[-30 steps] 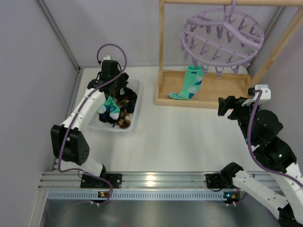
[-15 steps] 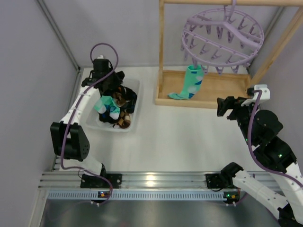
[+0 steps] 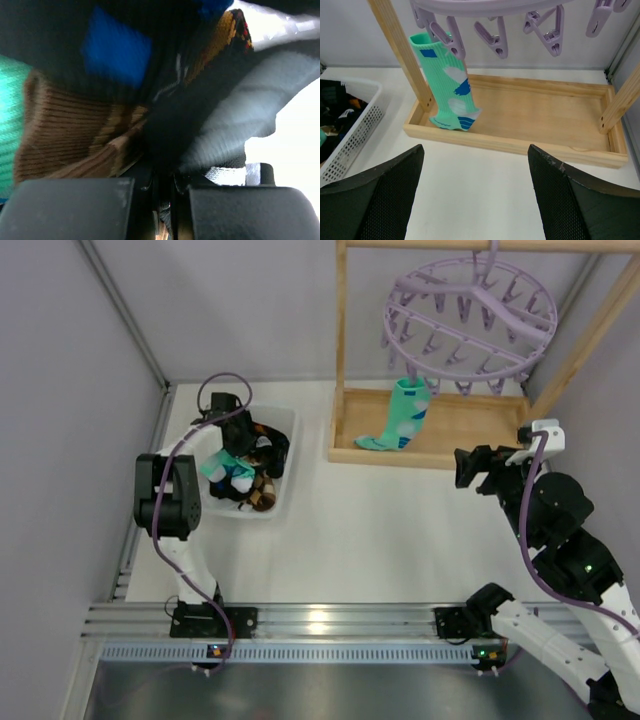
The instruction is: Remove the socks clipped to the hanger
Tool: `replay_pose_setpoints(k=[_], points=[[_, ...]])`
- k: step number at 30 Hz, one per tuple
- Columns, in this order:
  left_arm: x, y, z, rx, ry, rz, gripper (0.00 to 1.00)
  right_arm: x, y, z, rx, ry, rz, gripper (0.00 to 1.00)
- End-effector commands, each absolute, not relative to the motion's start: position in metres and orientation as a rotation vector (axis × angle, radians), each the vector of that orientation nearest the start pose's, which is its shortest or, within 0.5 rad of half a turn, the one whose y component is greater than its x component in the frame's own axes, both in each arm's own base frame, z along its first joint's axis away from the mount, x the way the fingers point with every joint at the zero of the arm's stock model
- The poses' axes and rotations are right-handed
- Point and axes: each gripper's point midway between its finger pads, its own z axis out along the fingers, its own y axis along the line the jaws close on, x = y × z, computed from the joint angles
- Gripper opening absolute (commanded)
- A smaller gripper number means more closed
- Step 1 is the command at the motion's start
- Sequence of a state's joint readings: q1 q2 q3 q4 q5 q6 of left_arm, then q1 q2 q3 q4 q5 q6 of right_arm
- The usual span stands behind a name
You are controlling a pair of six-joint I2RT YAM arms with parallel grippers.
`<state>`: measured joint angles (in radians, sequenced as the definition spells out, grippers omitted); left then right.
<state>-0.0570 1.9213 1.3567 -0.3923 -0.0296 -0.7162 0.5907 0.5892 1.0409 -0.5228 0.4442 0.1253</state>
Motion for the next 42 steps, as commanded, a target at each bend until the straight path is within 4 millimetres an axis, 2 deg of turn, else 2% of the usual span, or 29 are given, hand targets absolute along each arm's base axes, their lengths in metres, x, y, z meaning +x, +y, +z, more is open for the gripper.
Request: replay_pose_setpoints(k=[1,2,4,6,10,12,14,15,17,18,20,21,24,25,26,27,34,35,37,38,40,41,42], points=[[0.463,-0.006,0.03,-1.011,2.351,-0.106,0.0,0.226,0.069,0.371,-0.044,1.61,0.207,0.81],[0.461,-0.004,0.027,-1.025,2.35,-0.087,0.0,0.226,0.068,0.37,-0.047,1.614,0.201,0.81],[0.461,0.026,0.024,-1.121,2.304,-0.043,0.0,0.225,0.068,0.37,-0.048,1.613,0.198,0.81],[0.463,0.037,0.025,-1.143,2.286,-0.033,0.0,0.226,0.068,0.369,-0.047,1.611,0.199,0.81],[0.473,0.032,0.035,-1.112,2.285,-0.094,0.0,0.228,0.071,0.367,-0.051,1.617,0.206,0.81],[0.475,0.026,0.045,-1.084,2.282,-0.129,0.22,0.228,0.073,0.366,-0.056,1.622,0.215,0.81],[0.476,0.019,0.055,-1.031,2.282,-0.134,0.36,0.228,0.074,0.366,-0.057,1.621,0.22,0.81],[0.478,0.007,0.069,-0.987,2.27,-0.152,0.45,0.228,0.074,0.367,-0.056,1.619,0.223,0.81],[0.478,-0.002,0.083,-0.944,2.26,-0.178,0.56,0.227,0.074,0.368,-0.057,1.615,0.229,0.81],[0.478,-0.003,0.1,-0.93,2.227,-0.191,0.67,0.227,0.074,0.369,-0.054,1.614,0.227,0.81],[0.473,-0.016,0.115,-0.891,2.207,-0.194,0.77,0.225,0.073,0.371,-0.056,1.611,0.231,0.81],[0.469,-0.016,0.136,-0.877,2.162,-0.187,0.82,0.225,0.073,0.371,-0.056,1.609,0.231,0.81],[0.456,-0.015,0.159,-0.843,2.107,-0.141,0.85,0.223,0.07,0.374,-0.05,1.6,0.23,0.81],[0.453,-0.015,0.165,-0.839,2.095,-0.141,0.91,0.222,0.07,0.375,-0.05,1.6,0.225,0.81],[0.446,-0.012,0.179,-0.84,2.065,-0.139,0.93,0.222,0.069,0.376,-0.046,1.599,0.224,0.81],[0.439,-0.008,0.177,-0.85,2.058,-0.109,0.98,0.221,0.068,0.377,-0.047,1.597,0.221,0.81],[0.415,-0.009,0.211,-0.777,2.012,-0.14,0.98,0.221,0.066,0.379,-0.052,1.598,0.211,0.82],[0.409,-0.01,0.224,-0.759,1.988,-0.161,0.98,0.221,0.063,0.377,-0.044,1.601,0.191,0.82],[0.403,-0.014,0.236,-0.721,1.969,-0.173,0.98,0.22,0.058,0.378,-0.027,1.599,0.171,0.84],[0.396,-0.021,0.249,-0.672,1.945,-0.176,0.98,0.22,0.055,0.378,-0.017,1.602,0.158,0.85],[0.388,-0.036,0.262,-0.598,1.933,-0.2,0.98,0.217,0.053,0.376,-0.009,1.607,0.16,0.86],[0.379,-0.062,0.273,-0.5,1.931,-0.256,0.98,0.217,0.053,0.374,-0.008,1.613,0.161,0.88],[0.376,-0.076,0.281,-0.437,1.917,-0.282,0.98,0.214,0.051,0.374,-0.002,1.607,0.169,0.9]])
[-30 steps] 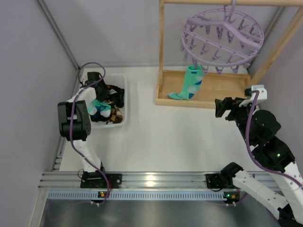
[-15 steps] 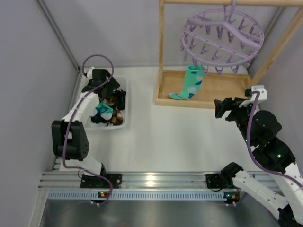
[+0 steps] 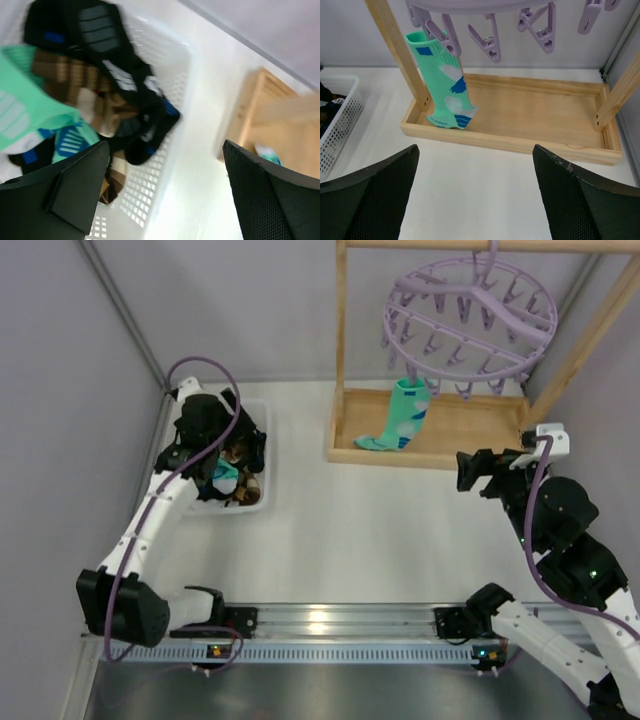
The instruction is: Remove the socks clipped to the hanger
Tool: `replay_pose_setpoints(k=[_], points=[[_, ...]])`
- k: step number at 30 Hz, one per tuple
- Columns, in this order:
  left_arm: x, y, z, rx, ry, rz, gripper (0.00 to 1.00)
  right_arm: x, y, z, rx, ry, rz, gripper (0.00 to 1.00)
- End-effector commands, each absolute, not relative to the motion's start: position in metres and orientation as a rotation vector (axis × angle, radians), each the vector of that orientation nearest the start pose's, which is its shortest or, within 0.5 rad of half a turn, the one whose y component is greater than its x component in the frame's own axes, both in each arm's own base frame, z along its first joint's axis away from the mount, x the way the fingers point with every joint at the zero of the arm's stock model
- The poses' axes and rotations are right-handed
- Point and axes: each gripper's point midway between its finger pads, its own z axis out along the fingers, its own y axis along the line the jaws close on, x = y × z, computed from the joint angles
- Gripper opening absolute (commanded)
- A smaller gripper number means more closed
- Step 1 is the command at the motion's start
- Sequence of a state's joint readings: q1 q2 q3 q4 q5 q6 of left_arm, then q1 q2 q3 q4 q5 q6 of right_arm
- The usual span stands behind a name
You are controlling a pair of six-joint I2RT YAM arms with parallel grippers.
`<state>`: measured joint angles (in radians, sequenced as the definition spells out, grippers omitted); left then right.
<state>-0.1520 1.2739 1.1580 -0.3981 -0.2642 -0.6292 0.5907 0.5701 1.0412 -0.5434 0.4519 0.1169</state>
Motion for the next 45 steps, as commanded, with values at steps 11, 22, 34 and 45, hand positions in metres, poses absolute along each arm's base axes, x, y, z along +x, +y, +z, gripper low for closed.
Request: replay_pose_setpoints(k=[11,22,34,45], points=[[0.332,-0.3,0.301,0.636,1.504,-1.007,0.98,0.175,0.049,0.377,-0.044,1.552,0.306,0.99],[0.4,-0.392,0.236,0.881,1.51,-1.158,0.98,0.149,0.07,0.377,-0.214,1.513,0.445,0.99],[0.43,-0.45,0.201,0.885,1.538,-1.259,0.61,0.15,0.091,0.379,-0.31,1.499,0.505,1.0],[0.419,-0.452,0.275,0.815,1.425,-1.157,0.0,0.156,0.097,0.374,-0.324,1.513,0.504,1.0]])
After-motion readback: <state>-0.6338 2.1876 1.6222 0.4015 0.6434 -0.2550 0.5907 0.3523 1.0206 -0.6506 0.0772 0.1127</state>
